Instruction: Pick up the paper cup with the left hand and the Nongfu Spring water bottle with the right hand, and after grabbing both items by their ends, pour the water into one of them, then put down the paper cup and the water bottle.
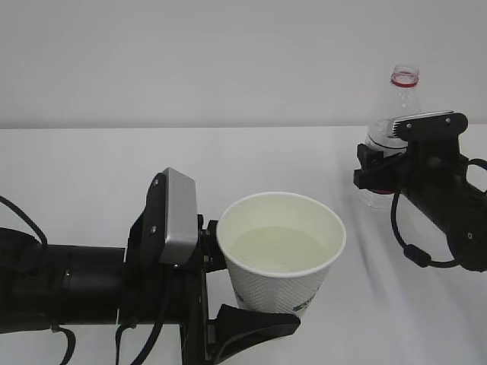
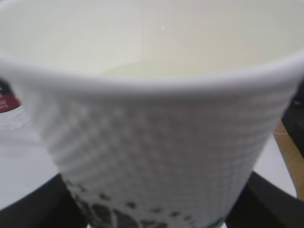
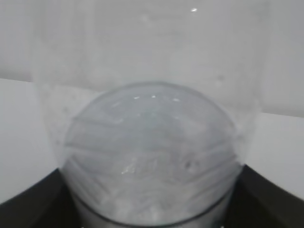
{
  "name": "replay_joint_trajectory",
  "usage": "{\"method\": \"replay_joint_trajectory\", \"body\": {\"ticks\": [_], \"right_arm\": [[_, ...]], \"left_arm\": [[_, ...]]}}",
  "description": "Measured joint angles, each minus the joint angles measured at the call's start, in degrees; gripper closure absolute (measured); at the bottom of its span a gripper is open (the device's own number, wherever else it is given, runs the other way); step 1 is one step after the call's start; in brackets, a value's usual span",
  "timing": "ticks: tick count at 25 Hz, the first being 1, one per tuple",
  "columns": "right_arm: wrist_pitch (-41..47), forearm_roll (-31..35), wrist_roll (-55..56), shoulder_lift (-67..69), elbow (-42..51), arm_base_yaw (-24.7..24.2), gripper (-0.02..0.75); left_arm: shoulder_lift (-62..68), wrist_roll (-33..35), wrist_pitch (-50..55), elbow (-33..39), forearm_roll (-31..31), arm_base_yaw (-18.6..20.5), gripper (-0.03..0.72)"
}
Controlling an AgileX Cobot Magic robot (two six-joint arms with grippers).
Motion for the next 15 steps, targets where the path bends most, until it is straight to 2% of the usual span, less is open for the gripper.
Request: {"method": "replay_joint_trajectory", "body": {"ticks": [4, 15], "right_arm": [[-0.7, 0.0, 1.0, 0.0, -0.1, 0.0, 0.091], [-1.4, 0.0, 2.6, 0.0, -0.1, 0.0, 0.075]], "left_arm": [[0.0, 0.0, 0.0, 0.0, 0.0, 0.0, 0.140], [0.0, 0.0, 0.0, 0.0, 0.0, 0.0, 0.140]]}}
